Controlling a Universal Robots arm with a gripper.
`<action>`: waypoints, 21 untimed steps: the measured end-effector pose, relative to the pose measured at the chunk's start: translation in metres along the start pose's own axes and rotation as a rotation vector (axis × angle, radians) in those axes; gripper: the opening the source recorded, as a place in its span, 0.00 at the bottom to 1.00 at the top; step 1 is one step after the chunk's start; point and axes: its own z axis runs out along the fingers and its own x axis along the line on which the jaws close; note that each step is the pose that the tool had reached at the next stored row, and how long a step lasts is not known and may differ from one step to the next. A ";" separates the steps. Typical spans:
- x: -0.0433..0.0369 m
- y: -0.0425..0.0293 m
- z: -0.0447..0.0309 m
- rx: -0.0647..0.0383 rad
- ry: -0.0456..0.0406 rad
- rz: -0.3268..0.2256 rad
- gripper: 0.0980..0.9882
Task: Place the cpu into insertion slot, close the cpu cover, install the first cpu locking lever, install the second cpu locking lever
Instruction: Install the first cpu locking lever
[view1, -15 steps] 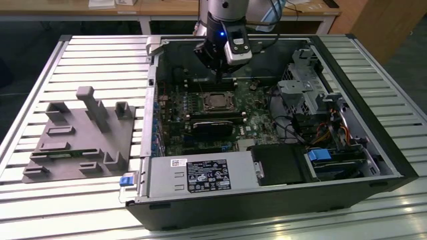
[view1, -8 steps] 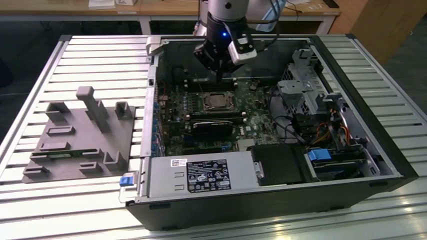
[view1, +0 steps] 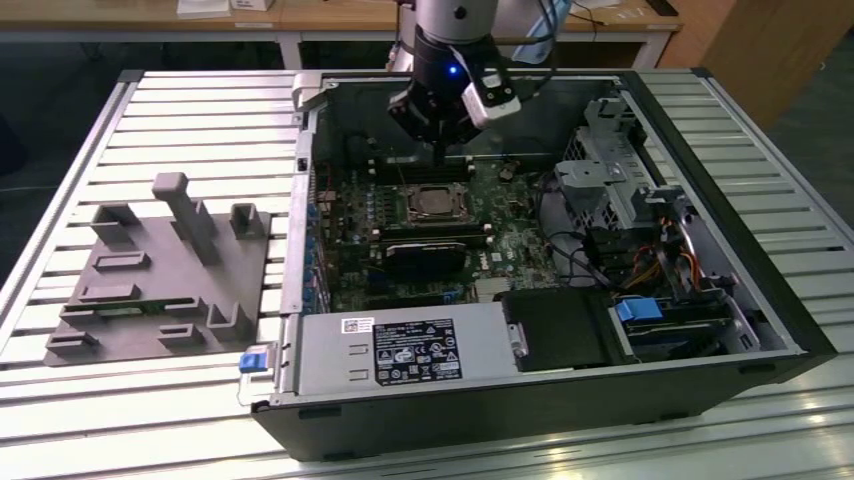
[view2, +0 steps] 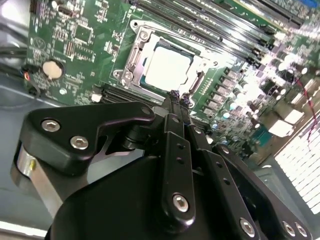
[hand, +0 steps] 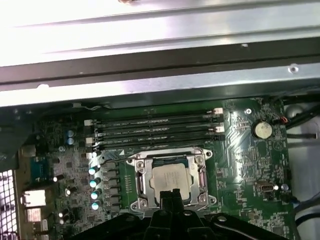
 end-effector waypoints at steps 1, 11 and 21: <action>0.0000 0.0000 0.0002 0.000 0.0006 -0.018 0.01; 0.0082 -0.0009 0.0017 -0.001 -0.0005 -0.095 0.01; 0.0399 -0.0041 0.0044 -0.001 -0.0116 -0.096 0.01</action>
